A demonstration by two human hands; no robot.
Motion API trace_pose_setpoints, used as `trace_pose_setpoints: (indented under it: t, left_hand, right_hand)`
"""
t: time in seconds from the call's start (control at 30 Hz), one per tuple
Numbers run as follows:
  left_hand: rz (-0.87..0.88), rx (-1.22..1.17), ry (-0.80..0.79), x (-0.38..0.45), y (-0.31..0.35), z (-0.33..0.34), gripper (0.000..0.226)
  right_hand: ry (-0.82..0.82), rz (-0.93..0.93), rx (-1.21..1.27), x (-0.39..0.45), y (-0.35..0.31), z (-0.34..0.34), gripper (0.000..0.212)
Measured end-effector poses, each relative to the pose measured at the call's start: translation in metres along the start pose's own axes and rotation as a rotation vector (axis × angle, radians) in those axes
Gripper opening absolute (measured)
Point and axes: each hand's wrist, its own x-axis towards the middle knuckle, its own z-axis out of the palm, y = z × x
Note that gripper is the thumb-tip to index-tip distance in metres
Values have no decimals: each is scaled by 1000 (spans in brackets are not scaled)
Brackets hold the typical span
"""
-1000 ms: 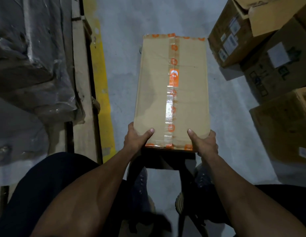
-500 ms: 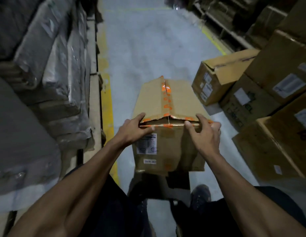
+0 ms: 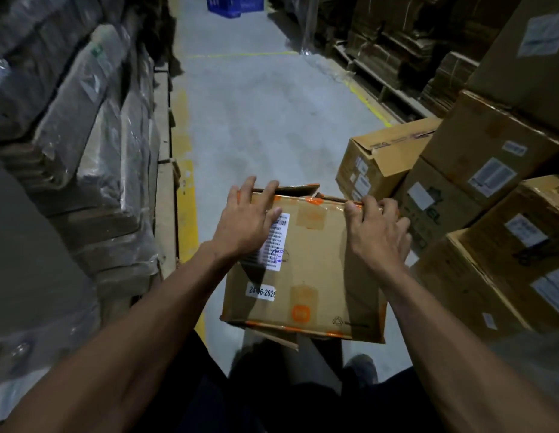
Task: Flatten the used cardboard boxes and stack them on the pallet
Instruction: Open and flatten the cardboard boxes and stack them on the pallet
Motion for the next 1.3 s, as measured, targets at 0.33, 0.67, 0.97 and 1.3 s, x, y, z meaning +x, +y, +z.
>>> trace_pose_setpoints:
  t: [0.33,0.67,0.97,1.3]
  left_hand:
    - [263,279,-336,-63,-32,31,134]
    - [197,120,-210,-70,-26,58,132]
    - [184,42,-145,-41,-25,56,128]
    - [207,-131,128,-45,-37,61,101]
  right_hand:
    - [-22,31,3,49,-10,-4,53]
    - [-99,-50,119,18,16,-8,73]
    - [-441,-41,165,-53,79,19,139]
    - [-69,-143,260,-49,74,44,111]
